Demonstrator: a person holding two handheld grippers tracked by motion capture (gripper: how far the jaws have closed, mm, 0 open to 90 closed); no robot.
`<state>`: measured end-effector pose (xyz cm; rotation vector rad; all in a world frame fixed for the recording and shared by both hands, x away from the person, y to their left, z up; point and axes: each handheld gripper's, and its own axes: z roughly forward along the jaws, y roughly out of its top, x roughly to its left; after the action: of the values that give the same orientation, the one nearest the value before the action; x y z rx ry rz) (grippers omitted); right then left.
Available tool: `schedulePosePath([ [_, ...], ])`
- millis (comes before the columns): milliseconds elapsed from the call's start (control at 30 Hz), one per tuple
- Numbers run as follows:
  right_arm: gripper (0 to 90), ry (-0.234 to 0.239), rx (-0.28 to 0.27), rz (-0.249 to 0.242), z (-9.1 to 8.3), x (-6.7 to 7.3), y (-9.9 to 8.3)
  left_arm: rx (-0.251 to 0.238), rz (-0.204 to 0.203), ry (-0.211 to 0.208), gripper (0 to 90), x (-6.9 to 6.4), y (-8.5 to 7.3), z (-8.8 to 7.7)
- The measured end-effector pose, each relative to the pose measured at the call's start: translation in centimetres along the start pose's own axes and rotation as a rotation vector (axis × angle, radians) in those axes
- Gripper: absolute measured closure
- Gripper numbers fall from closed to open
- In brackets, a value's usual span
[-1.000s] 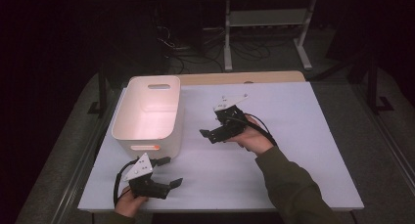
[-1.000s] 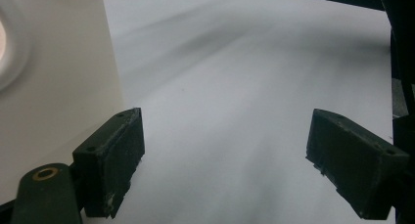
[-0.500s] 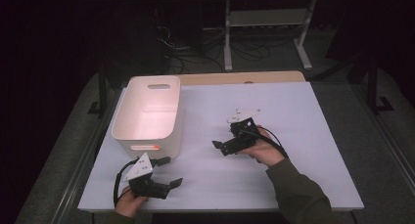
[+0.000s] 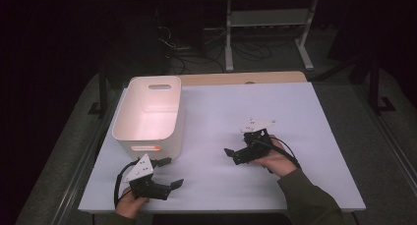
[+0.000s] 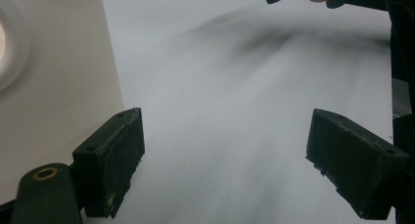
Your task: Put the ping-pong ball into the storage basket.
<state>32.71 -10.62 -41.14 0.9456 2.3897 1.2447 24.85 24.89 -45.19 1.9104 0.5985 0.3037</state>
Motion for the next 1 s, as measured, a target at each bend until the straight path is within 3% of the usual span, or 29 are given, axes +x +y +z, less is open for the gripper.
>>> schedulePosePath([
  [1000, 0.5, -0.066, -0.047, 0.075, -4.1, -0.1, -4.8, 0.002, 0.006, 0.0, 14.1, 0.0, 0.0, 0.0],
])
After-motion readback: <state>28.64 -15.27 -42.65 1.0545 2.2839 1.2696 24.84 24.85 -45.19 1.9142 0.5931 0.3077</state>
